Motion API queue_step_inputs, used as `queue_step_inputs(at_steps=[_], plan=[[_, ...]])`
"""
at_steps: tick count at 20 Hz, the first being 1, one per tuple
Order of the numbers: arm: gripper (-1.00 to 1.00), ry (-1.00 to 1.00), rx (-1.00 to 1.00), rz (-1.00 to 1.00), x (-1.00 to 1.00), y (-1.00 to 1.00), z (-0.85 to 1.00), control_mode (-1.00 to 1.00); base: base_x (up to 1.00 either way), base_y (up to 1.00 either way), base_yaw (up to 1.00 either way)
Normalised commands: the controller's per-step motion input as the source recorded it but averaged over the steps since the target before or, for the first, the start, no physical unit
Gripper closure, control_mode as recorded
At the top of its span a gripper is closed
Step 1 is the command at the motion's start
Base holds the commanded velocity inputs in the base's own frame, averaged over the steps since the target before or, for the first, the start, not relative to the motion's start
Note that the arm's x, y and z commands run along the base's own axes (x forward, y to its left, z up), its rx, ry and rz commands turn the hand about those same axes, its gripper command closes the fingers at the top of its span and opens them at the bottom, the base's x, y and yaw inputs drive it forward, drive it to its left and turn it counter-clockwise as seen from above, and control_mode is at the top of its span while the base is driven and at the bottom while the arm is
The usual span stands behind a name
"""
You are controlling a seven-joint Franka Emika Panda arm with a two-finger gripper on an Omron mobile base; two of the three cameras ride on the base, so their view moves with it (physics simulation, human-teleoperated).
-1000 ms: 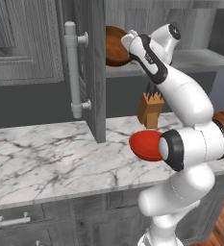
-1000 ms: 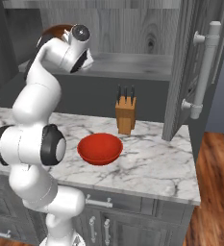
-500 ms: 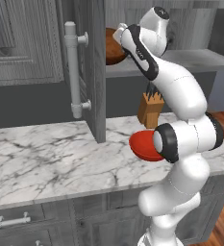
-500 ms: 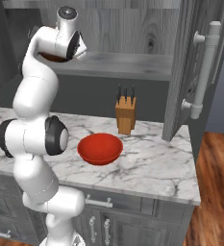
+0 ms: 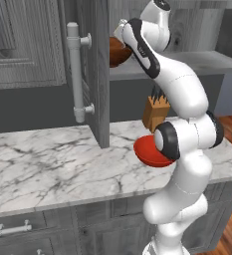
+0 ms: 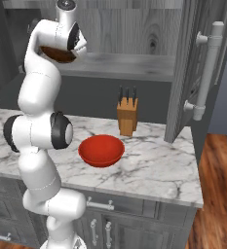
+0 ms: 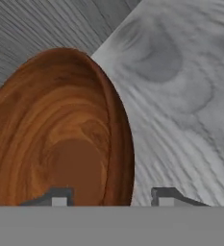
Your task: Open the cabinet. Pick the bowls from the counter and place them in the cabinet. Then close the cabinet.
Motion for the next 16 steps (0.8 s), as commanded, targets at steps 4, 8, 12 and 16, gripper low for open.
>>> queue_step_inputs(at_steps=[4,8,12,16], plan=[[-1.0,0.0,0.0,0.0,0.01,0.0,0.08,-1.0,0.0,0.0,0.0],[-1.0,-0.02,0.0,0.0,-0.09,0.0,0.11,-1.0,0.0,0.0,0.0],[-1.0,0.0,0.0,0.0,-0.48,-0.1,0.01,-1.0,0.0,0.0,0.0],[-1.0,-0.07,0.09,-0.03,-0.93,-0.22,0.0,-1.0,0.0,0.0,0.0]])
